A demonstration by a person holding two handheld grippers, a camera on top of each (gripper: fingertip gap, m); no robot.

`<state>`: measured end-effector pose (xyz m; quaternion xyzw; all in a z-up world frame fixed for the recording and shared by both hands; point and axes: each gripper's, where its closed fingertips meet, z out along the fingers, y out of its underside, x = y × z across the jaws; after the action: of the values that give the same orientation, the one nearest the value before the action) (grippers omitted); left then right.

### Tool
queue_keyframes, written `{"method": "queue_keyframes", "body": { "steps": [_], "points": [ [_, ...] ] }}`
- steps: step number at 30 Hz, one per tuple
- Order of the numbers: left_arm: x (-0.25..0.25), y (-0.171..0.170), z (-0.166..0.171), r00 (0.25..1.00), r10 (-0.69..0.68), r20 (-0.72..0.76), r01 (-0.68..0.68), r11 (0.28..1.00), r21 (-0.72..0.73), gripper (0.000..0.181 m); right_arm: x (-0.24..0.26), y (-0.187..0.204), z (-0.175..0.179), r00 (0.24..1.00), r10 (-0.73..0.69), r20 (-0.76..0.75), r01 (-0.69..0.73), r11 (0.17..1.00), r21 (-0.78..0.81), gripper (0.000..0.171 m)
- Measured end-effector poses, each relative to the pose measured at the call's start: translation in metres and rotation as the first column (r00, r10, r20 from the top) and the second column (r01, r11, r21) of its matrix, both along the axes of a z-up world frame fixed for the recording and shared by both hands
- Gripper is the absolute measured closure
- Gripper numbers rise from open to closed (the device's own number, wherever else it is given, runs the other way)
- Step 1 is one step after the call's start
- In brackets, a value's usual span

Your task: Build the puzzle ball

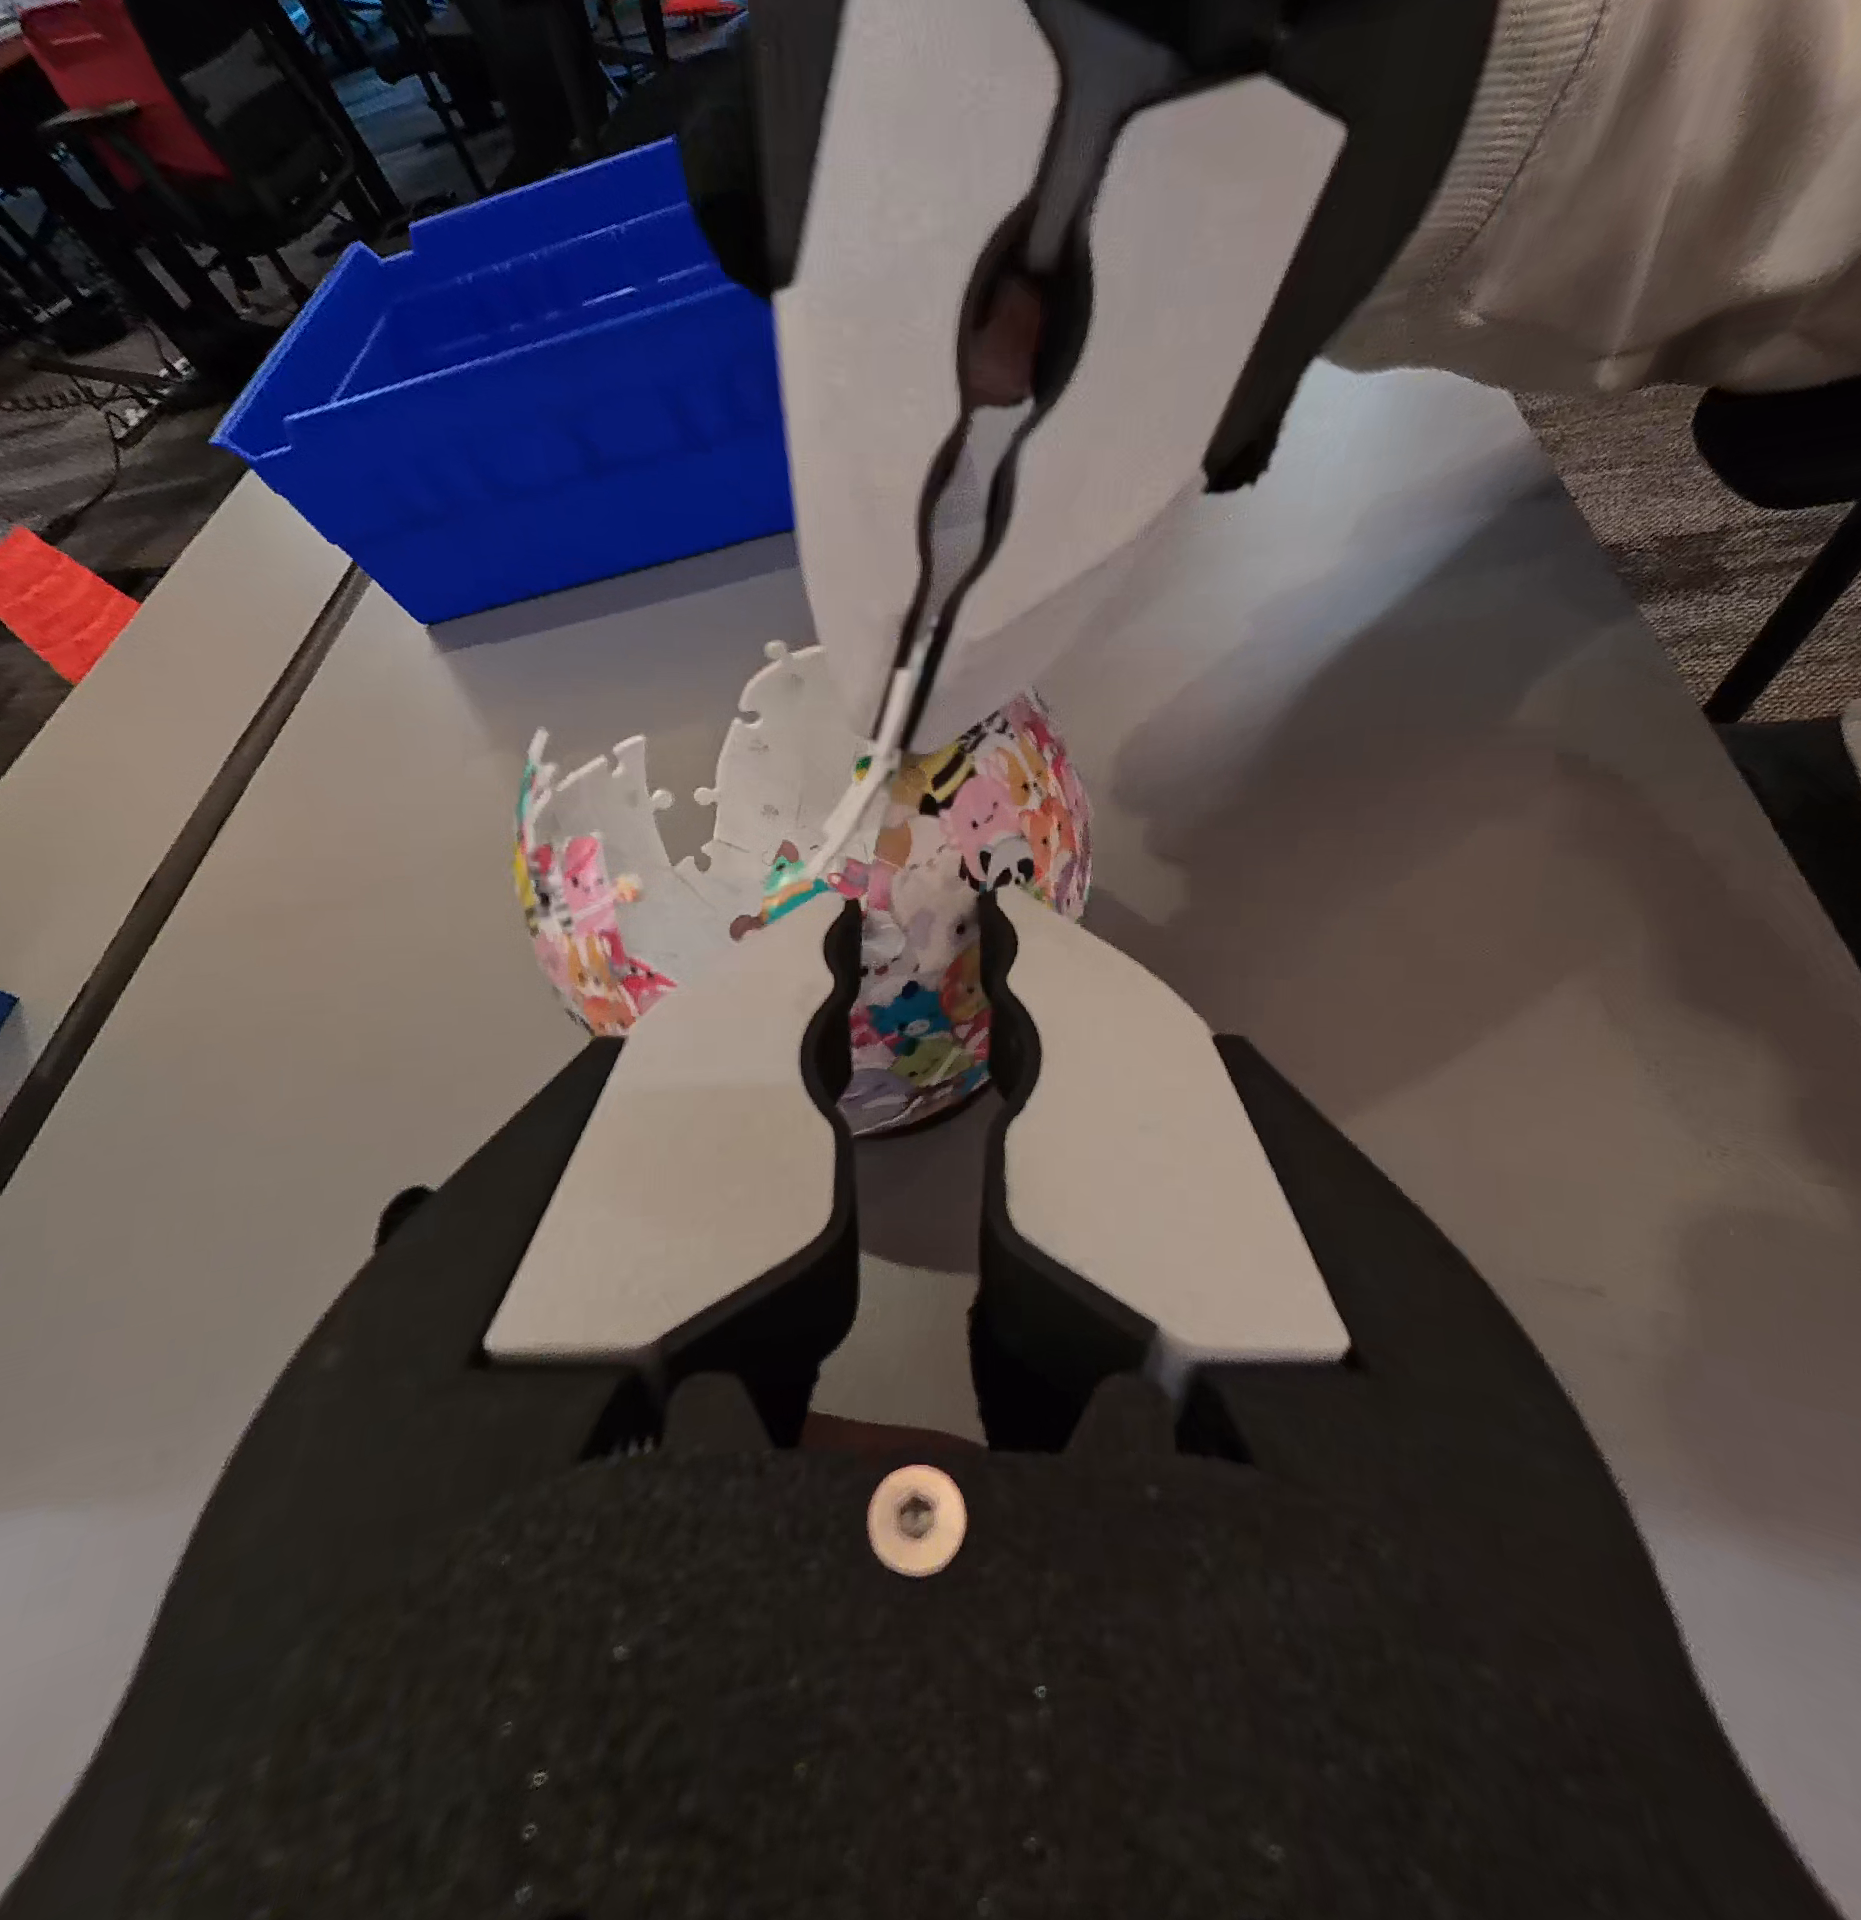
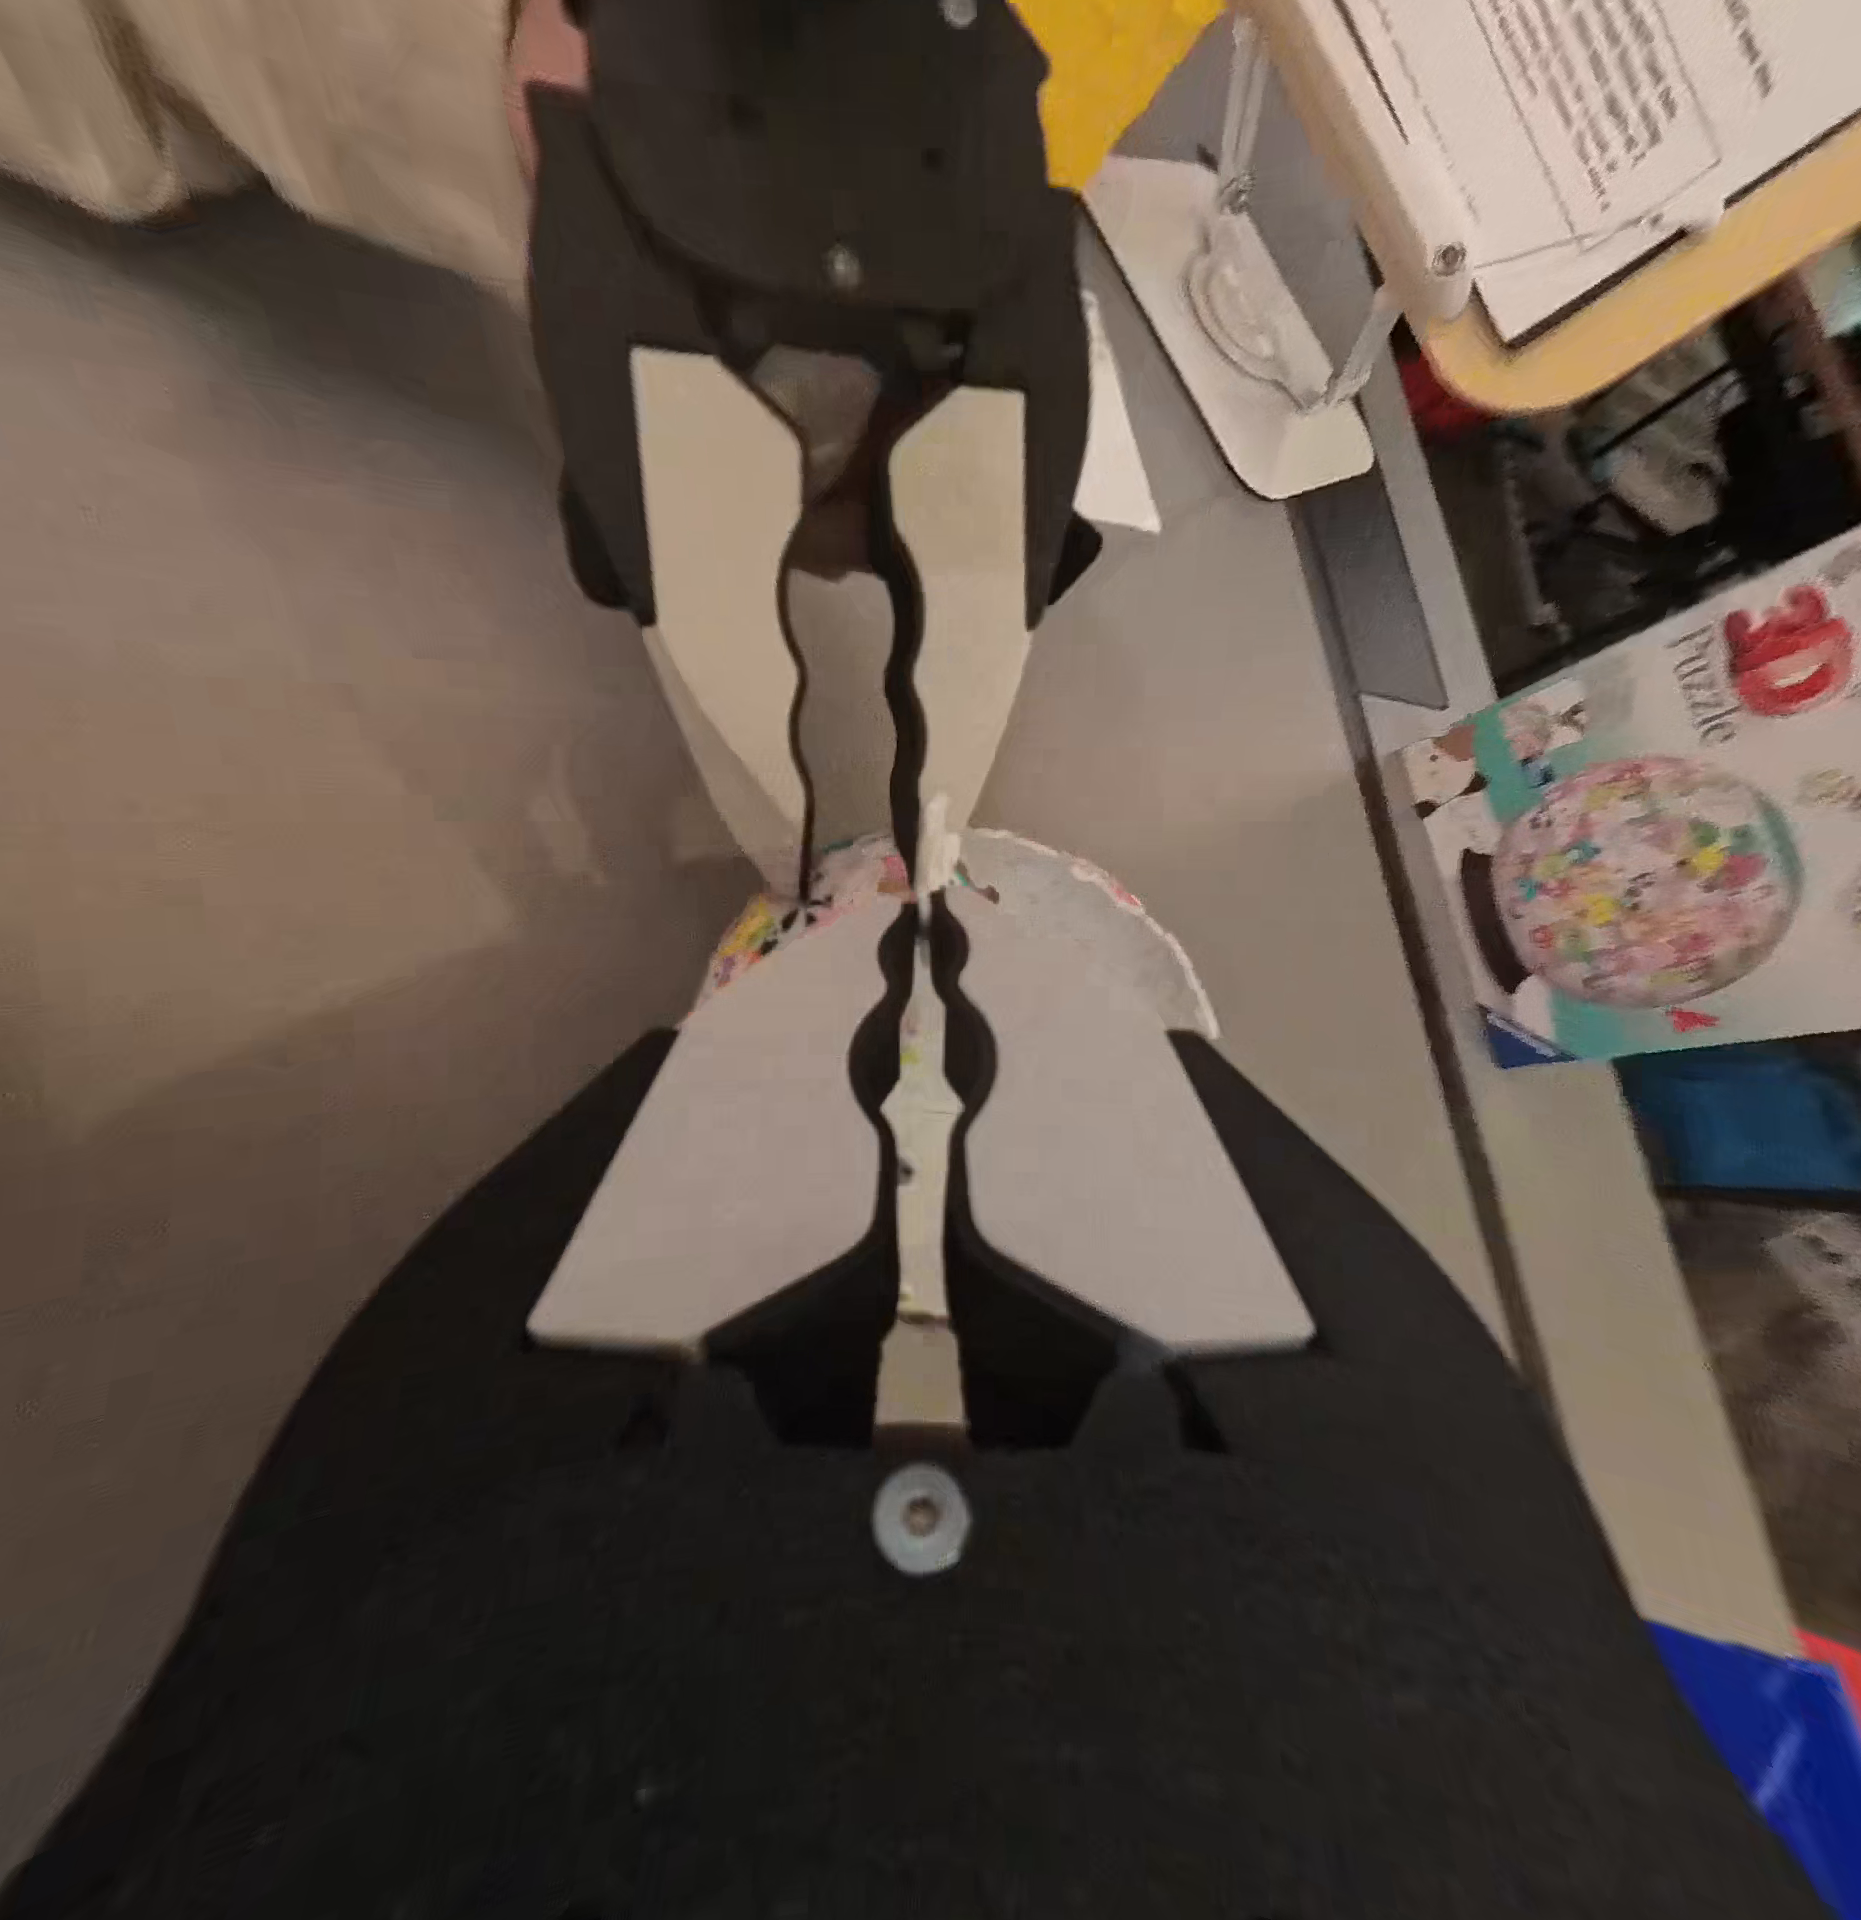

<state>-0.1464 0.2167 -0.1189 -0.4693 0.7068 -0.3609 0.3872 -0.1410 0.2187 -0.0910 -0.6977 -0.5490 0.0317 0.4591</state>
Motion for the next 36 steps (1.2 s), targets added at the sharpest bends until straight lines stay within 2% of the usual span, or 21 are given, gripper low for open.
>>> {"method": "queue_keyframes", "body": {
  "steps": [3, 6, 9, 11, 15, 17, 19, 20, 21, 22, 24, 25, 27, 29, 33, 35, 36],
  "points": [
    [0.003, 0.002, -0.004, 1.000, 0.015, -0.016, -0.014, 1.000, 0.020, 0.162, 0.002, 0.004, -0.003, 0.982, -0.097, -0.164, 0.054, 0.968, -0.246, 0.170],
    [0.006, 0.002, -0.007, 0.999, 0.020, -0.026, -0.019, 1.000, 0.013, 0.167, 0.006, 0.006, -0.006, 0.929, -0.233, -0.289, 0.065, 0.867, -0.494, 0.169],
    [0.006, 0.001, -0.009, 0.999, 0.013, -0.033, -0.012, 1.000, 0.008, 0.171, 0.006, 0.006, -0.007, 0.881, -0.306, -0.360, 0.047, 0.814, -0.579, 0.168],
    [0.006, 0.000, -0.012, 0.999, 0.010, -0.039, -0.009, 1.000, 0.014, 0.174, 0.003, 0.006, -0.002, 0.853, -0.308, -0.421, 0.014, 0.821, -0.571, 0.163],
    [0.008, -0.001, -0.017, 0.999, 0.016, -0.035, -0.016, 1.000, 0.007, 0.176, 0.002, 0.004, 0.007, 0.824, -0.287, -0.489, -0.029, 0.839, -0.543, 0.166],
    [0.008, -0.001, -0.017, 0.999, 0.014, -0.034, -0.014, 1.000, -0.001, 0.176, 0.003, 0.002, 0.006, 0.868, -0.218, -0.446, -0.003, 0.895, -0.445, 0.168],
    [0.009, -0.001, -0.017, 0.999, 0.014, -0.033, -0.014, 1.000, 0.003, 0.176, 0.005, 0.000, 0.000, 0.937, -0.132, -0.324, 0.040, 0.960, -0.277, 0.148],
    [0.009, -0.001, -0.017, 0.999, 0.013, -0.034, -0.013, 1.000, 0.006, 0.176, 0.008, 0.001, -0.006, 0.965, -0.128, -0.230, 0.082, 0.977, -0.198, 0.136],
    [0.009, -0.001, -0.017, 0.999, 0.013, -0.034, -0.013, 1.000, 0.007, 0.176, 0.010, 0.001, -0.011, 0.982, -0.121, -0.142, 0.103, 0.987, -0.126, 0.132],
    [0.008, -0.002, -0.017, 0.999, 0.012, -0.036, -0.012, 1.000, 0.006, 0.176, 0.011, 0.002, -0.013, 0.990, -0.120, -0.076, 0.115, 0.991, -0.063, 0.137],
    [0.008, -0.002, -0.017, 0.999, 0.008, -0.037, -0.008, 1.000, 0.005, 0.176, 0.007, 0.004, -0.010, 0.994, -0.108, -0.025, 0.108, 0.994, 0.011, 0.159],
    [0.008, -0.002, -0.017, 0.999, 0.011, -0.036, -0.011, 1.000, 0.008, 0.176, 0.005, 0.005, -0.008, 0.994, -0.106, -0.013, 0.106, 0.994, 0.034, 0.162],
    [0.008, 0.001, -0.017, 0.999, 0.023, -0.035, -0.022, 1.000, 0.002, 0.176, 0.003, 0.005, -0.008, 0.995, -0.099, 0.028, 0.097, 0.993, 0.064, 0.164],
    [0.009, 0.004, -0.013, 0.999, 0.041, -0.022, -0.042, 0.999, -0.032, 0.176, 0.002, 0.003, -0.008, 0.992, -0.086, 0.087, 0.070, 0.983, 0.168, 0.168],
    [0.010, 0.006, -0.013, 0.998, 0.056, -0.022, -0.057, 0.996, -0.063, 0.177, 0.003, 0.000, -0.015, 0.916, -0.167, 0.364, -0.057, 0.845, 0.532, 0.170],
    [0.011, 0.007, -0.017, 0.997, 0.067, -0.041, -0.068, 0.997, -0.042, 0.178, 0.003, 0.001, -0.020, 0.887, -0.200, 0.417, -0.098, 0.799, 0.593, 0.170],
    [0.011, 0.008, -0.019, 0.996, 0.072, -0.047, -0.074, 0.997, -0.032, 0.178, 0.003, 0.002, -0.021, 0.904, -0.196, 0.380, -0.070, 0.809, 0.583, 0.169]
  ]
}}
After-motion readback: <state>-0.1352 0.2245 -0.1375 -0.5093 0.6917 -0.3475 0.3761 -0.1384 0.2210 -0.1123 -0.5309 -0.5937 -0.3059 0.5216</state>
